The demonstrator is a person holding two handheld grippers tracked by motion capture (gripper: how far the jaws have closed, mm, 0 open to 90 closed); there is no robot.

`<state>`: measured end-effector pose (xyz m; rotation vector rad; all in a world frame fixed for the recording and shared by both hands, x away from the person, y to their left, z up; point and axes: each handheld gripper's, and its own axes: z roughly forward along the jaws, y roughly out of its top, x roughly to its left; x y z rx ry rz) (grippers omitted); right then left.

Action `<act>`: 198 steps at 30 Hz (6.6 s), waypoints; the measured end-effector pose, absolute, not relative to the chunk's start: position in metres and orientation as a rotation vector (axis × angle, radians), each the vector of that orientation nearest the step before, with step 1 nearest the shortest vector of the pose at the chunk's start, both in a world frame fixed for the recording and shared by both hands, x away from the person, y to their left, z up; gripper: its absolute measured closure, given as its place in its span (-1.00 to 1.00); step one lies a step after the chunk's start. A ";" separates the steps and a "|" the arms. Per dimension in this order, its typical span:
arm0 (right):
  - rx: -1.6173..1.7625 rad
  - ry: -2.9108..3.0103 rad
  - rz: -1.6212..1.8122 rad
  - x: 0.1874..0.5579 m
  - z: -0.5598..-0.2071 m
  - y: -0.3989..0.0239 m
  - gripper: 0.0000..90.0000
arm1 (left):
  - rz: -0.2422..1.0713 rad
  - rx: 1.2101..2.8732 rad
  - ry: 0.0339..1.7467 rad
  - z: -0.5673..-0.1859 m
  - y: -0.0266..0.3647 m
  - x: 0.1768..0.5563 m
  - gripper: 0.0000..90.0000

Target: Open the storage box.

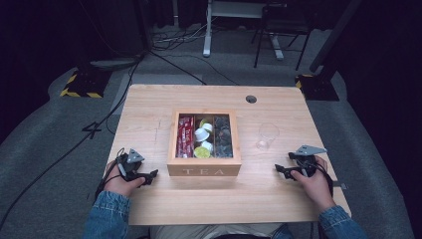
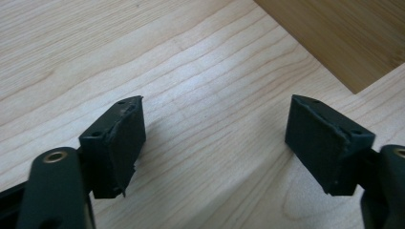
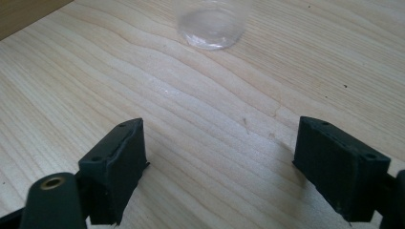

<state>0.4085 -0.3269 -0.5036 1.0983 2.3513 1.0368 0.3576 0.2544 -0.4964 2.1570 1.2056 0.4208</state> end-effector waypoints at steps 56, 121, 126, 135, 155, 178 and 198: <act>1.089 2.356 1.041 0.407 -0.504 -0.327 -0.60 | 0.309 2.114 0.970 -0.450 0.205 0.346 -0.03; 0.373 2.374 1.074 0.379 -0.395 -0.189 -0.21 | 0.354 2.048 0.868 -0.399 0.207 0.359 0.49; 0.322 2.343 1.049 0.383 -0.392 -0.174 -0.13 | 0.357 2.034 0.868 -0.397 0.207 0.359 0.46; 0.311 2.327 1.054 0.392 -0.384 -0.171 0.06 | 0.385 2.001 0.867 -0.396 0.207 0.358 0.45; 0.311 2.319 1.155 0.410 -0.361 -0.173 0.08 | 0.492 1.936 0.857 -0.396 0.211 0.355 -0.01; 0.355 2.314 1.344 0.466 -0.315 -0.166 0.23 | 0.539 1.932 0.947 -0.404 0.232 0.340 -0.08; 0.530 2.226 1.384 0.533 -0.286 -0.156 0.26 | 0.509 1.953 0.956 -0.411 0.232 0.351 -0.07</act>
